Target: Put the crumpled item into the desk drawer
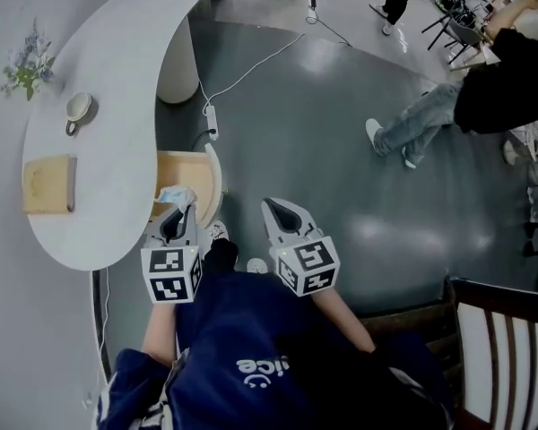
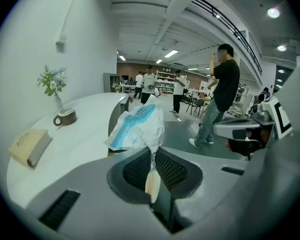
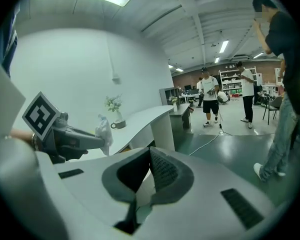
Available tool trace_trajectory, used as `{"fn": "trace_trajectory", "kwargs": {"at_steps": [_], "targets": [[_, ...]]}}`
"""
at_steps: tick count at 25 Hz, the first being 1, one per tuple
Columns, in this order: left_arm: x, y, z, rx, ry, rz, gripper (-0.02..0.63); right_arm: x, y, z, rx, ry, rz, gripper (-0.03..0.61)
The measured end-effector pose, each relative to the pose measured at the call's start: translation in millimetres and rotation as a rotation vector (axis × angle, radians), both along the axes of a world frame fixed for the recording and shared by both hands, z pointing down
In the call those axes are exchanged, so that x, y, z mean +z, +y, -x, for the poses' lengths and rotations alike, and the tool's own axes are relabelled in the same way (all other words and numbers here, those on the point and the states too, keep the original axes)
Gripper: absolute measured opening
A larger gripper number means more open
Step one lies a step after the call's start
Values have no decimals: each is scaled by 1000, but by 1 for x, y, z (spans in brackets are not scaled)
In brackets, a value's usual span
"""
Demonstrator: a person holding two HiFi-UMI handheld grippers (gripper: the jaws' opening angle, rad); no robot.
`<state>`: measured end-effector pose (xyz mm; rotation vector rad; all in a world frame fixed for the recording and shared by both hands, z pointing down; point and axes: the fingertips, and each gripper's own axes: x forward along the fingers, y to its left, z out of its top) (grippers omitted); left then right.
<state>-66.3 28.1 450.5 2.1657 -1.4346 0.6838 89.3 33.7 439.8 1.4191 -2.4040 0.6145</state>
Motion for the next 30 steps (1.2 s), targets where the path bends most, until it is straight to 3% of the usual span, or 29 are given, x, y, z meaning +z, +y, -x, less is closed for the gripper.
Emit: {"fn": "trace_trajectory", "kwargs": {"at_steps": [16,21,25,30], "targets": [[36,-68,26,93,26,98,31,17,-75,36,79,61,33,6],[50,-72,27,97,38,151,31,24,-75,35,72,83,61,7],[52,-79,27,88,0,160,31,21,-85,34,36,83,57,6],[66,-81,21,66,34,231,31,15,-101,35,-8,82,58,6]]}}
